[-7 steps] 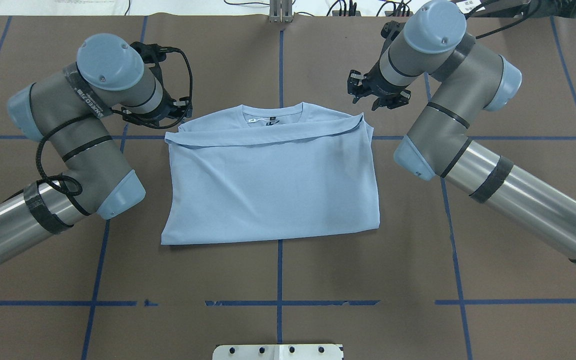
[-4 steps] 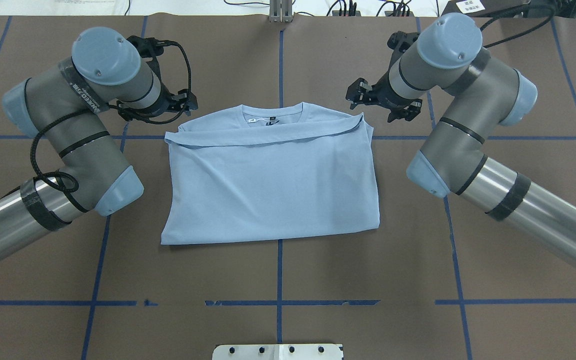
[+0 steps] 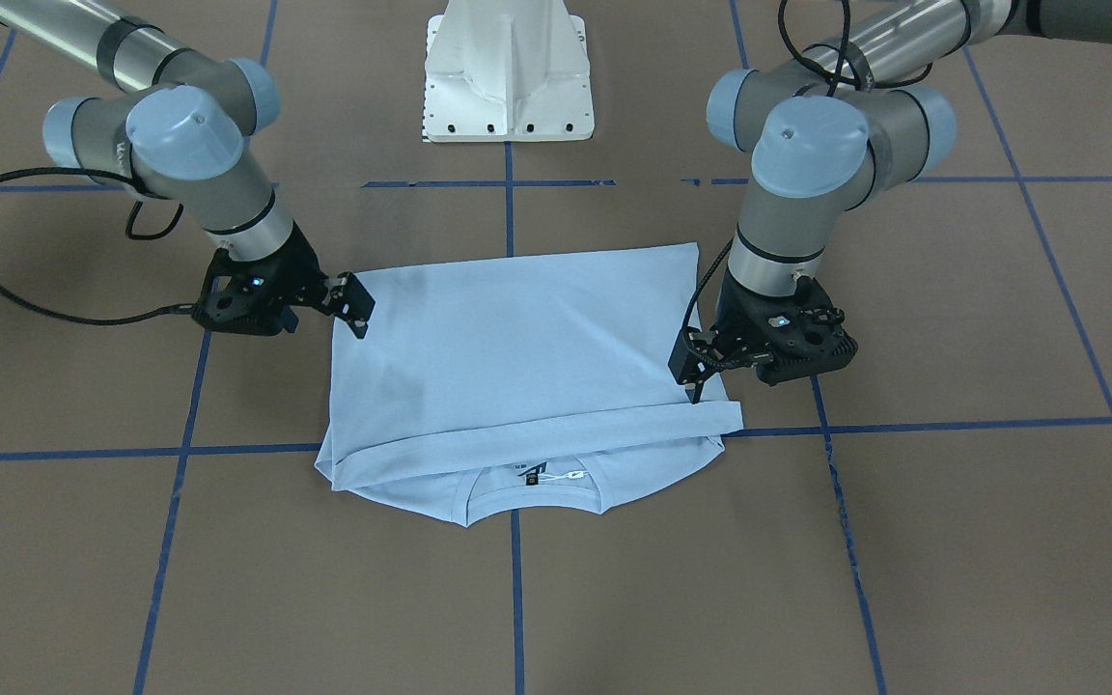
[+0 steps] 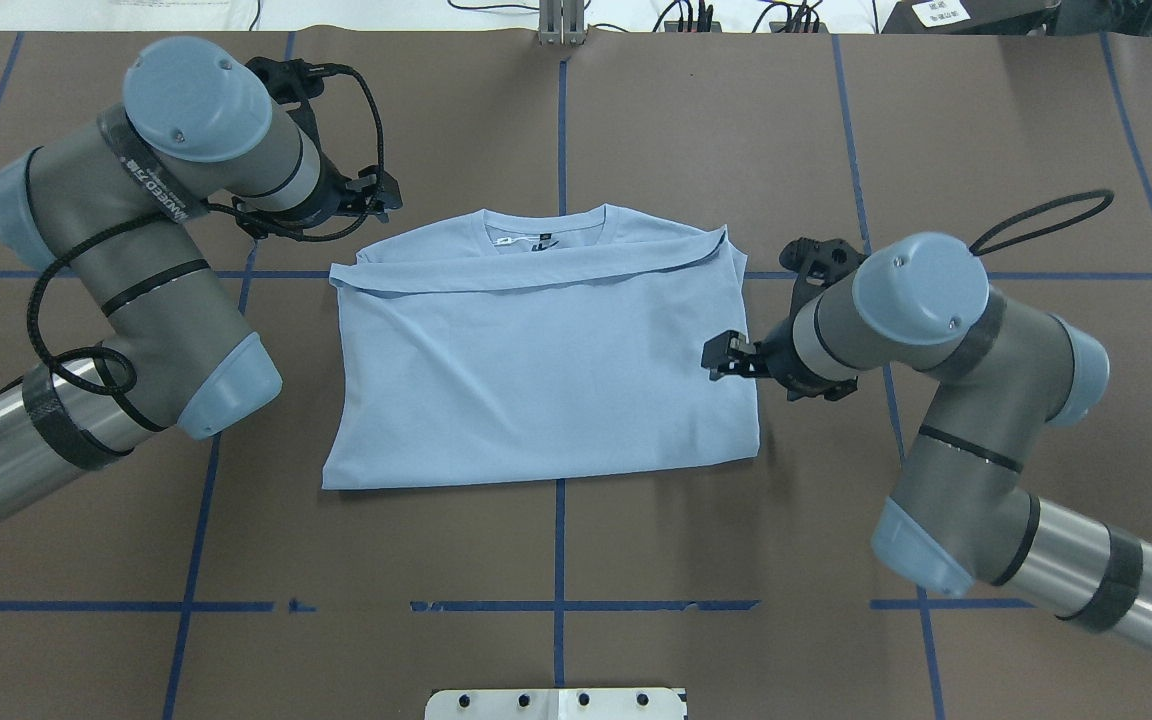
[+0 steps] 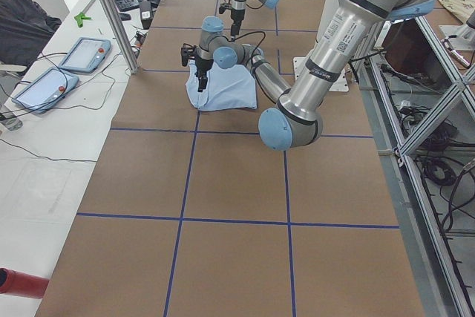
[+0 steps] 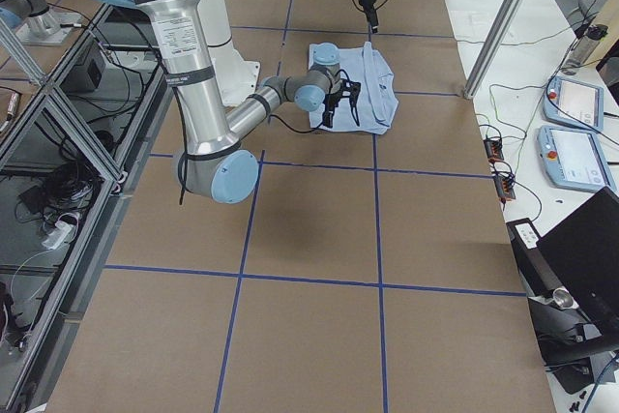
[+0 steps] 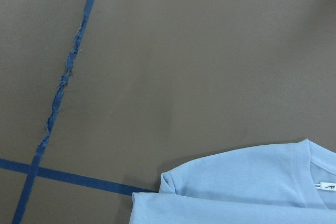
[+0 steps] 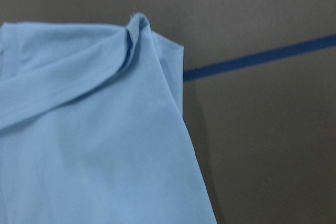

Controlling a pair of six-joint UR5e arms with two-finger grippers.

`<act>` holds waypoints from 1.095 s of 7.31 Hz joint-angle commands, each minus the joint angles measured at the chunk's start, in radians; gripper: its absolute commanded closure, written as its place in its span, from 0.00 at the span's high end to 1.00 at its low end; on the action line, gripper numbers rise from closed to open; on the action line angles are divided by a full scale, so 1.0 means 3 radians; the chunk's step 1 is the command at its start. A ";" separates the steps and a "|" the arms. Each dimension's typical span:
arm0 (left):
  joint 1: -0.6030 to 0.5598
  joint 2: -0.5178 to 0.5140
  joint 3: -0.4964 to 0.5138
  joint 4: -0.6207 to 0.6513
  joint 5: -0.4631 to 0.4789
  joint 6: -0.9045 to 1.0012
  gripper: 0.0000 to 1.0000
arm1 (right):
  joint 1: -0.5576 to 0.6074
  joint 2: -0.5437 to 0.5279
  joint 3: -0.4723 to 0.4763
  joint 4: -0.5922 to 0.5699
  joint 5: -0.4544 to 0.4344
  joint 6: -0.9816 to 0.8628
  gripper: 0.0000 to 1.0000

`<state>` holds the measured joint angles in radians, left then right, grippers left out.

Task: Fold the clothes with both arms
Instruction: 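Release the hem at the collar and move the right gripper to the folded edge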

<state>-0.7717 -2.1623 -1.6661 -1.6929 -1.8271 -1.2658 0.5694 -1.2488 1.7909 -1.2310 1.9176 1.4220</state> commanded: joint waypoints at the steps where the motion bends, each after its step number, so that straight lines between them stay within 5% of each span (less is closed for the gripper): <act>1: 0.0006 -0.0002 -0.0056 0.0013 0.0006 -0.0040 1.00 | -0.0317 -0.0076 0.0049 -0.0013 -0.0153 0.0056 0.89; 3: 0.0011 -0.0007 -0.0061 0.0013 0.0006 -0.0045 1.00 | -0.0323 -0.0076 0.0038 -0.0115 -0.0154 0.0056 0.77; 5: 0.0016 -0.0002 -0.0086 0.0013 0.0000 -0.0045 1.00 | -0.0313 -0.0106 0.0038 -0.0115 -0.0138 0.0051 0.53; 8: 0.0016 -0.0007 -0.0086 0.0008 -0.0005 -0.0045 1.00 | -0.0303 -0.0158 0.0048 -0.0115 -0.0123 0.0015 0.35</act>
<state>-0.7671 -2.1632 -1.6917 -1.6893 -1.8283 -1.2793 0.4777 -1.2912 1.8031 -1.2654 1.8777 1.4297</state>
